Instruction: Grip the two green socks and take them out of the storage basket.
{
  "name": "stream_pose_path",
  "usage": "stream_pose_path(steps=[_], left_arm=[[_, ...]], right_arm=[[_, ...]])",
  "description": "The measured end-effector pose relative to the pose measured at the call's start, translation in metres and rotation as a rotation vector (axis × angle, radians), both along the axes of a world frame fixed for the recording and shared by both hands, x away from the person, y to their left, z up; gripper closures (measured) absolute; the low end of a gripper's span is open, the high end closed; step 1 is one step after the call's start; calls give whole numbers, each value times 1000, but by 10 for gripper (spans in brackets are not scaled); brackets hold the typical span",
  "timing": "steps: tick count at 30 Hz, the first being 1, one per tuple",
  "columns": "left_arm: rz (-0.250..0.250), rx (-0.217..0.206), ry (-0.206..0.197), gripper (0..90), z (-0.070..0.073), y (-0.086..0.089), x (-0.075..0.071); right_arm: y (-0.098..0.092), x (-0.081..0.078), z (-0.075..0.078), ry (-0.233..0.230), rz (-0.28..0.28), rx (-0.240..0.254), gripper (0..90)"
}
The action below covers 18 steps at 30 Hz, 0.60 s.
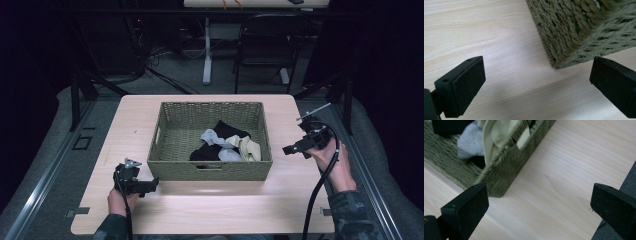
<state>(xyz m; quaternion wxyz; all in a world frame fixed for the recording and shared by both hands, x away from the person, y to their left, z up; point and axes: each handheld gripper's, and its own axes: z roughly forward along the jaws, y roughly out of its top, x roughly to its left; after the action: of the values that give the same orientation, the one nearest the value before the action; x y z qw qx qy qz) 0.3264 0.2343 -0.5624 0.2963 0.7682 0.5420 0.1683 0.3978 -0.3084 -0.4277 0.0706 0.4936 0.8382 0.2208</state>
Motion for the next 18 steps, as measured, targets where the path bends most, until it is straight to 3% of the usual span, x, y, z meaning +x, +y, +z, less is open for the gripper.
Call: stream_pose_path(steps=[12, 18], left_arm=[[-4, -6, 0, 1, 1, 0, -1], [-6, -7, -2, 0, 1, 0, -1]], right_arm=[[26, 11, 35, -36, 60, -24, 29], [41, 17, 45, -43, 95, -36, 38]])
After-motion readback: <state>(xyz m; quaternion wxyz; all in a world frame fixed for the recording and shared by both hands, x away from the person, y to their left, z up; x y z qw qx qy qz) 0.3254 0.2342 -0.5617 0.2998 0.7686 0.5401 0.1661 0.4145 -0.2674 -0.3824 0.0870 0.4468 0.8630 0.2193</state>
